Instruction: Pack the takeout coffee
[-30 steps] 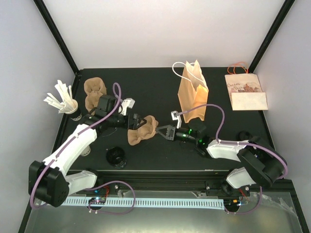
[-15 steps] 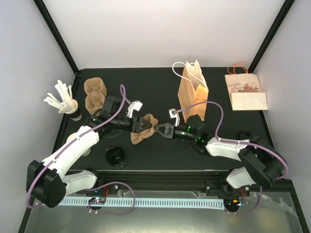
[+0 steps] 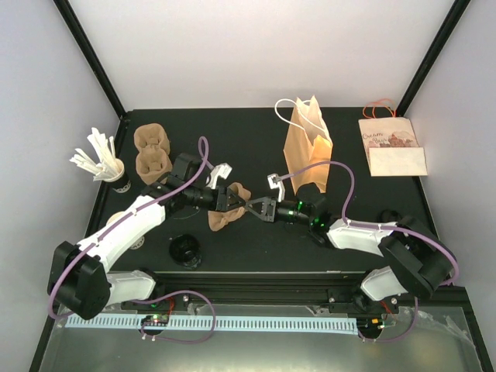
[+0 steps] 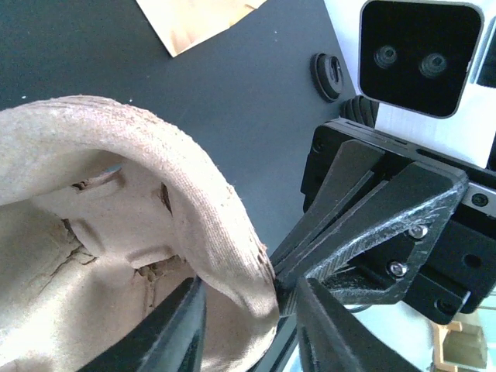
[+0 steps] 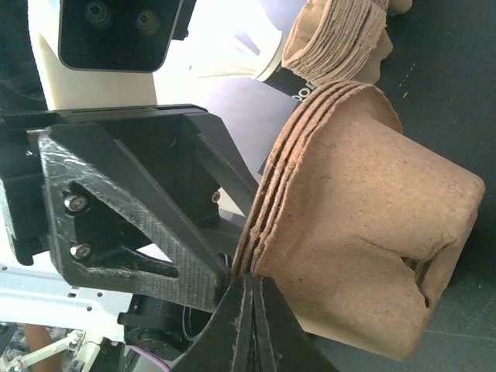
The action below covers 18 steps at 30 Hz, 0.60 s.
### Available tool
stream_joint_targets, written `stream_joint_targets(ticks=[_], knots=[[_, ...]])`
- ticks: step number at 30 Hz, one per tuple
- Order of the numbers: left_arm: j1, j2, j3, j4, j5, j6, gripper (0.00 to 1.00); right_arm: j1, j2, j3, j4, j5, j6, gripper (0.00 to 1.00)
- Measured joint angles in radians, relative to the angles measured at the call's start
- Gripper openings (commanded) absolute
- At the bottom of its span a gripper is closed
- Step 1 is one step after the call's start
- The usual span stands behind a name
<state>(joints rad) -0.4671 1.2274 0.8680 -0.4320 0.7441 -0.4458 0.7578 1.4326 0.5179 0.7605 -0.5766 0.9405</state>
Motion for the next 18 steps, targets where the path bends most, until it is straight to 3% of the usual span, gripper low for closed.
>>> stream_joint_targets(ticks=[3, 10, 18], knots=[[-0.004, 0.004, 0.000, -0.002, -0.004, -0.005, 0.20, 0.000, 0.005, 0.003, 0.000, -0.002, 0.000, 0.01], [-0.005, 0.003, 0.010, -0.019, -0.015, -0.009, 0.12, 0.000, 0.006, 0.003, 0.000, 0.003, 0.000, 0.01], [-0.006, 0.003, 0.034, -0.058, -0.035, 0.000, 0.13, 0.005, -0.002, -0.001, -0.003, 0.033, 0.000, 0.01]])
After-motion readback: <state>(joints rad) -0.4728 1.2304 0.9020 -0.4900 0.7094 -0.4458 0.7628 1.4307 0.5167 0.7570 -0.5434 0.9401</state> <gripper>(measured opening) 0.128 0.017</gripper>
